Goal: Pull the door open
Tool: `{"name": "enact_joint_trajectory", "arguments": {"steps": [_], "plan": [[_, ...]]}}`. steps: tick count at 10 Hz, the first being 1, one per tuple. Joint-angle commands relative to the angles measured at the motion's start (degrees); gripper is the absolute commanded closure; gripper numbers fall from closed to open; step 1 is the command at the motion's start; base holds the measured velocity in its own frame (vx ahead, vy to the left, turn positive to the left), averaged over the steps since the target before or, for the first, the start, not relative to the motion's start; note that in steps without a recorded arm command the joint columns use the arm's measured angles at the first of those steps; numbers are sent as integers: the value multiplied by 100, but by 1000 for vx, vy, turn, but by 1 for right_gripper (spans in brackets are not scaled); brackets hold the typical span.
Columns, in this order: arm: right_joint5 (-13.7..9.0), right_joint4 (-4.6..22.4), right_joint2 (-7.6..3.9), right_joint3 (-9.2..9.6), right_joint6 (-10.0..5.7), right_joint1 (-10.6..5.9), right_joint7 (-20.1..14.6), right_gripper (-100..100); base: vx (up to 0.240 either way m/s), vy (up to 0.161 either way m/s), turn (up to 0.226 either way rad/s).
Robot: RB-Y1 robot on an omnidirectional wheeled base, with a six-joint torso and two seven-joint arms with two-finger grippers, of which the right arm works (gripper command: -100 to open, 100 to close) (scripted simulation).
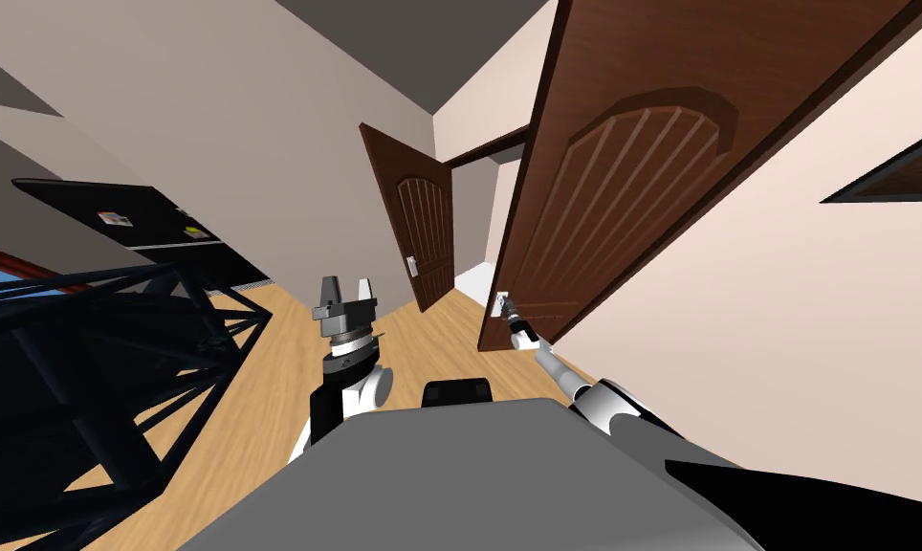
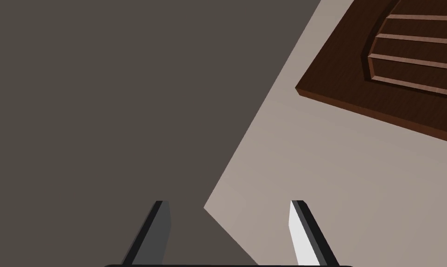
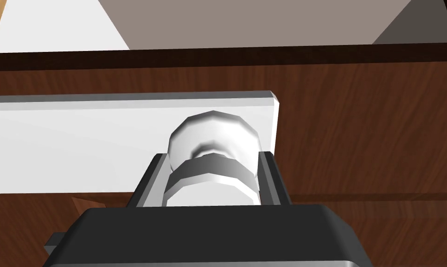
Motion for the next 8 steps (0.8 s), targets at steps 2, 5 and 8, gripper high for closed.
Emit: {"name": "enact_joint_trajectory", "arguments": {"steps": [2, 5, 8], "plan": [[-41, -122, -92, 146, -19, 43, -70, 100, -158, -93, 76], [-89, -209, -186, 310, -61, 99, -101, 100, -116, -46, 53], [-203, -439, -418, 623, -165, 188, -190, 100, -175, -103, 87]]}}
